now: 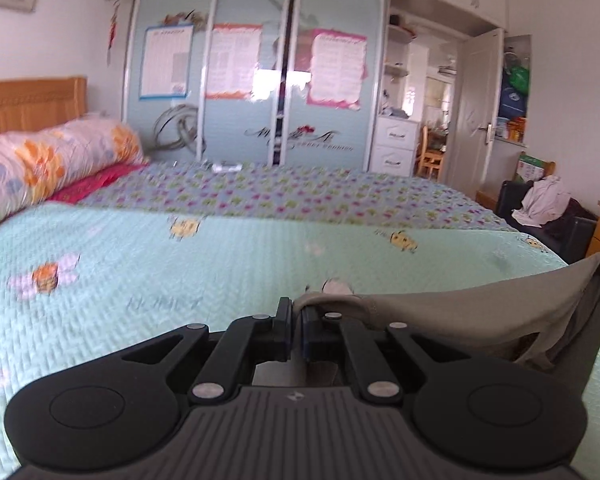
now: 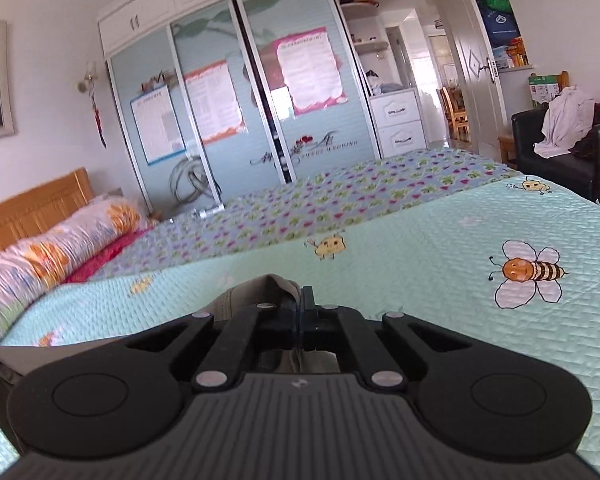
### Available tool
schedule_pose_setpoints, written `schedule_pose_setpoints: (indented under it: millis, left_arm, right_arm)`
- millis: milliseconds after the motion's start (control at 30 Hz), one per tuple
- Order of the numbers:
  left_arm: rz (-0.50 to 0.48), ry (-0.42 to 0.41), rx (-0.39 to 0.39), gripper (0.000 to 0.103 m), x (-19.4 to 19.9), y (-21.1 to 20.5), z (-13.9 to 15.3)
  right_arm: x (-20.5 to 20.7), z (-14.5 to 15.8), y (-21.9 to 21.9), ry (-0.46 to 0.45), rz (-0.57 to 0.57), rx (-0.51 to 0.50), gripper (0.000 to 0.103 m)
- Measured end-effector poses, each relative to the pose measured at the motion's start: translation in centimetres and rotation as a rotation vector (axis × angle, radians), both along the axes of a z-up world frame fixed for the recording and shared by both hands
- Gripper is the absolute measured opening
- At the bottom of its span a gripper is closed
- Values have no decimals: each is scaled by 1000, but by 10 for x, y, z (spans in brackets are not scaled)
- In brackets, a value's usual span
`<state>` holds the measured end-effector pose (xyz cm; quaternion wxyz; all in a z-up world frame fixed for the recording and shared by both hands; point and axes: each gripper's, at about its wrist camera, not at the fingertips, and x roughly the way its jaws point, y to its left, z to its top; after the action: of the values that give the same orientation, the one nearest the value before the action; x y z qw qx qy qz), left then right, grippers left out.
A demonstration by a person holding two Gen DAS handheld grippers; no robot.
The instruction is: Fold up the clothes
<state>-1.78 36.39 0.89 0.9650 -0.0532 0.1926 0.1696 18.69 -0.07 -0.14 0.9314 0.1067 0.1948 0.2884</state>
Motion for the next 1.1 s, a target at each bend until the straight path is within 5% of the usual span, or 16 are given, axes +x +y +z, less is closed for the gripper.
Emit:
schedule_pose_setpoints:
  millis: [200, 300, 400, 433, 567, 867, 1000, 1100]
  left_arm:
    - [-7, 122, 68, 6, 88, 0, -20]
    - [13, 220, 58, 18, 119, 7, -43]
    - [76, 281, 1, 51, 110, 20, -66]
    - [96, 301, -18, 54, 108, 24, -73]
    - [161, 306, -155, 57, 65, 43, -91]
    - [84, 369, -523, 61, -47, 32, -141]
    - [43, 383, -596, 63, -68, 13, -153]
    - [26, 395, -574, 71, -72, -6, -155]
  right_arm:
    - [38, -12, 8, 32, -71, -19, 0]
    - [68, -44, 24, 92, -130, -130, 3]
    - [68, -67, 24, 159, -142, -182, 17]
    - [61, -73, 20, 180, -136, -179, 19]
    - [34, -94, 5, 264, -109, -168, 24]
    - [-40, -132, -26, 450, -12, -112, 44]
    - [-88, -141, -36, 531, 71, -53, 50]
    - [-112, -149, -36, 585, 131, -24, 50]
